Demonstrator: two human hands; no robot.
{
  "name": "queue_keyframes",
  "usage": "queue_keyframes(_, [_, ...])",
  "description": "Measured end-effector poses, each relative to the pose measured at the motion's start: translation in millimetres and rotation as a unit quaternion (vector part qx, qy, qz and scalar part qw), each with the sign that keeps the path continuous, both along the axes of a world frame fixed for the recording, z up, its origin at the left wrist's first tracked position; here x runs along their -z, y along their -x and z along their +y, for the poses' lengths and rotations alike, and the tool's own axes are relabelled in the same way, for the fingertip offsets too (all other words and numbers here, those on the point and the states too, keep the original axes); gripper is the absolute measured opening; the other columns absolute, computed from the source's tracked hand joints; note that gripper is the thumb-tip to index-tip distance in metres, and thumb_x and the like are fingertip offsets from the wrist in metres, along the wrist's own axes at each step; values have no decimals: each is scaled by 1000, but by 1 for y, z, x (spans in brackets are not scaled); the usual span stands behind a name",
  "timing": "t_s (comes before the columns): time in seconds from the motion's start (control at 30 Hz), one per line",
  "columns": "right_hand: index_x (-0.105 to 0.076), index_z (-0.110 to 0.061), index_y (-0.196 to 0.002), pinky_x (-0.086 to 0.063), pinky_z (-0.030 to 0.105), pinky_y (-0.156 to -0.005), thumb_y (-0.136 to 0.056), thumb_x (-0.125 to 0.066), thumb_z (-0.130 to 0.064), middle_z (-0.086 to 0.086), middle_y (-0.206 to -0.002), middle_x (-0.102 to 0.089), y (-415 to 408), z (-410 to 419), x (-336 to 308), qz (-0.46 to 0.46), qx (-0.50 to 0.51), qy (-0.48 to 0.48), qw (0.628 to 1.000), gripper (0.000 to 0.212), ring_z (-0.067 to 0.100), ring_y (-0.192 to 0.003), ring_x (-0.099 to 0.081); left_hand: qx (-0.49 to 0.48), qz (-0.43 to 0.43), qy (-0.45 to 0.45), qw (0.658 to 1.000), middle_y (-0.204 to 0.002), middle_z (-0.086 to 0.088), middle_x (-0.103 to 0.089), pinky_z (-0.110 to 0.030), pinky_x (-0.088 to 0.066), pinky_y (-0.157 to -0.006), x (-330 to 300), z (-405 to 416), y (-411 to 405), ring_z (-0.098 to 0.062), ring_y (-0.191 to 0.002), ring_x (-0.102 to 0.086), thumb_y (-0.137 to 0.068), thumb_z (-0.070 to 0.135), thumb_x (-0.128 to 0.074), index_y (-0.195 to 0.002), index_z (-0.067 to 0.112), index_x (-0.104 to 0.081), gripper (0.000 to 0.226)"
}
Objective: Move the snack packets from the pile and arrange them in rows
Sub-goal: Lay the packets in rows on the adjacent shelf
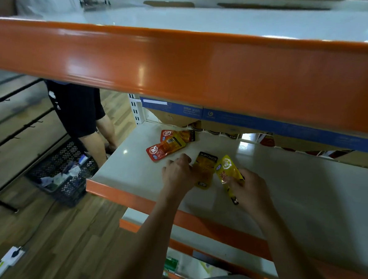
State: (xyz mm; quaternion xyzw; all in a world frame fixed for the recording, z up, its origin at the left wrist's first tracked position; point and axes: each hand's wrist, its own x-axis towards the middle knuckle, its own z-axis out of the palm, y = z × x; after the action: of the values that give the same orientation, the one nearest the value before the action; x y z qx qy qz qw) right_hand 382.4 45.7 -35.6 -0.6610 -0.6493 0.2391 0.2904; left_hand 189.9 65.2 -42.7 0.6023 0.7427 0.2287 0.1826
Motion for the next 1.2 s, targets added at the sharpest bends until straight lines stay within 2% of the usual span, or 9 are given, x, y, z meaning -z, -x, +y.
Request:
queue_keyframes(0.13, [-70,-10,-75,-43,29,-56,-84,-73,-30,10,-70,-68,-19,0,2,153,46,92,983,22,21,-65,-64,-16,6,63,998,-111,-11,-64,-39,-29,-85,-8,-1,-17,-35,-115,-48,-91,24,-57,-117,13,-50,30])
queue_keyframes(0.27, [-76,-15,-79,-54,39,-71,-80,-77,-27,8,-77,-75,-35,-5,8,237,78,136,959,13,28,-80,-73,-6,-98,72,993,-96,-4,-66,-40,-57,-73,-13,0,-20,-27,-88,-66,-77,23,-73,-106,20,-56,34])
queue_keyframes(0.33, [-76,-15,-81,-51,35,-71,-81,-76,-23,9,-80,-76,-40,-10,6,272,86,141,948,9,29,-82,-73,9,-162,55,985,-92,-7,-68,-36,-60,-60,-17,-2,-22,-25,-71,-69,-75,17,-78,-96,22,-60,28])
queue_keyframes(0.43, [-76,-11,-85,-50,35,-70,-81,-76,-21,15,-84,-75,-48,-19,1,311,99,134,936,10,34,-84,-72,20,-241,46,969,-83,-9,-66,-44,-59,-66,-27,-8,-24,-27,-72,-69,-72,13,-79,-88,20,-65,22])
queue_keyframes(0.53, [-75,-11,-87,-52,38,-70,-82,-76,-21,17,-85,-75,-56,-28,-2,322,120,122,931,11,38,-86,-71,32,-311,63,948,-85,-13,-65,-40,-56,-66,-37,-18,-25,-23,-68,-64,-82,10,-75,-100,12,-63,23])
queue_keyframes(0.63, [-75,-15,-87,-55,43,-69,-83,-75,-23,17,-84,-74,-62,-39,-6,316,141,100,933,10,38,-84,-71,56,-339,96,934,-93,-13,-67,-43,-59,-72,-47,-21,-23,-30,-80,-69,-90,13,-69,-105,19,-57,20])
queue_keyframes(0.83, [-71,-7,-94,-49,23,-60,-89,-69,-16,23,-91,-72,-67,-73,-17,368,188,63,908,10,32,-77,-69,140,-327,128,926,-93,-12,-72,-34,-61,-63,-56,-21,-28,-29,-80,-74,-82,11,-78,-111,18,-63,33])
queue_keyframes(1.07, [-75,-10,-94,-56,59,-80,-84,-72,-23,22,-89,-73,-81,-115,-17,426,260,18,866,16,46,-87,-69,234,-329,144,903,-97,-2,-67,-32,-53,-66,-52,-25,-47,-18,-82,-67,-77,14,-82,-106,26,-63,37])
queue_keyframes(1.2, [-71,-1,-98,-57,55,-76,-90,-68,-13,27,-92,-72,-92,-137,-22,449,296,-12,843,15,43,-81,-71,283,-373,173,866,-87,4,-72,-32,-51,-70,-51,-31,-68,-11,-80,-66,-82,12,-78,-104,18,-68,25])
